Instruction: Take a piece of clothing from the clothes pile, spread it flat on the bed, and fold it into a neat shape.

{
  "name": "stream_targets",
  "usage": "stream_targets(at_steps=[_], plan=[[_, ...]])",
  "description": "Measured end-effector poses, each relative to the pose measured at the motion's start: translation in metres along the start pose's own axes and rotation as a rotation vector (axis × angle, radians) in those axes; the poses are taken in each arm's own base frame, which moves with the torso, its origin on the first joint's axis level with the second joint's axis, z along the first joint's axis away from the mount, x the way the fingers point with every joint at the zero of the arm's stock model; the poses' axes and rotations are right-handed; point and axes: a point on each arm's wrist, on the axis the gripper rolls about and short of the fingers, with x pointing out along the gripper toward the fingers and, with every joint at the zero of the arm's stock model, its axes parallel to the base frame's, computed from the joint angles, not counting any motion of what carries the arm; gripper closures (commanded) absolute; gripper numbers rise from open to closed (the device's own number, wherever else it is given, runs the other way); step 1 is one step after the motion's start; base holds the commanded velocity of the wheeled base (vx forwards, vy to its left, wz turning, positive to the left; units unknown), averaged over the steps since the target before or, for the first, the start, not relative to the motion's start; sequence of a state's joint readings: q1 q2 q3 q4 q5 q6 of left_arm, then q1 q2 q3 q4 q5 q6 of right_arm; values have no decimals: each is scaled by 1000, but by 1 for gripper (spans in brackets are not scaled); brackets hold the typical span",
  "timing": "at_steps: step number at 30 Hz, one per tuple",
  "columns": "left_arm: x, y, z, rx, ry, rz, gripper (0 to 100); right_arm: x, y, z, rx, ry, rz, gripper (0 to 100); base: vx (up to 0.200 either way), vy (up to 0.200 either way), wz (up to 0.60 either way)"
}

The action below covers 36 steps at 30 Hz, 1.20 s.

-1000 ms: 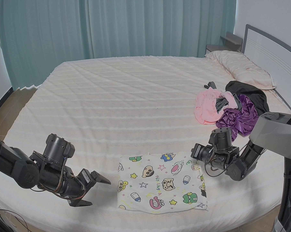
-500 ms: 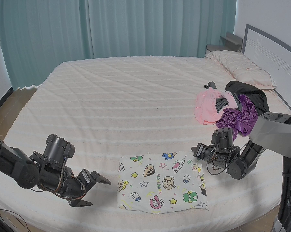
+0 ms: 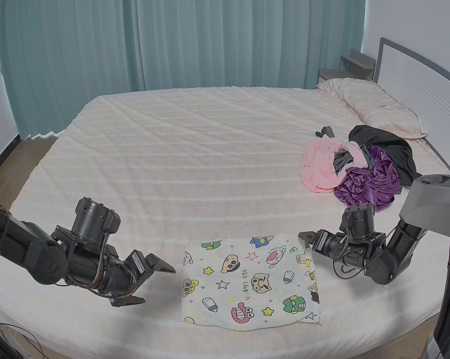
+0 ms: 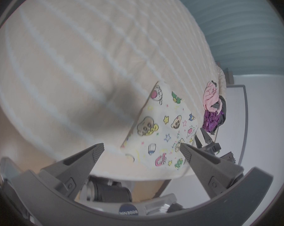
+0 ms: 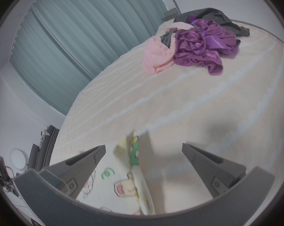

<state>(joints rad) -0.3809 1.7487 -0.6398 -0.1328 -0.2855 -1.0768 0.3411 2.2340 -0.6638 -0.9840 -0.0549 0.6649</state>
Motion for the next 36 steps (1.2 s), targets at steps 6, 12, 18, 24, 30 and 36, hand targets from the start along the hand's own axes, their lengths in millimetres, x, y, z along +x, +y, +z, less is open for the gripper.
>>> stream_targets(at_steps=[6, 12, 18, 24, 30, 36], plan=[[26, -7, 13, 119, -84, 24, 0, -19, -6, -20, -12, 58, 15, 0, 0, 0, 0], [60, -20, 22, 200, -151, -64, 0, -34, -6, -39, -33, 119, 79, 0, 0, 0, 0], [93, -23, 15, 334, -152, -95, 0, -41, -9, -52, -42, 201, 160, 0, 0, 0, 0], [117, -18, 3, 385, -161, -23, 0, -38, -14, -56, -46, 218, 149, 0, 0, 0, 0], [127, -21, -7, 411, -136, -21, 0, -29, -12, -56, -45, 219, 166, 0, 0, 0, 0], [131, -26, -9, 416, -133, -34, 0, -25, -10, -58, -45, 250, 202, 0, 0, 0, 0]])
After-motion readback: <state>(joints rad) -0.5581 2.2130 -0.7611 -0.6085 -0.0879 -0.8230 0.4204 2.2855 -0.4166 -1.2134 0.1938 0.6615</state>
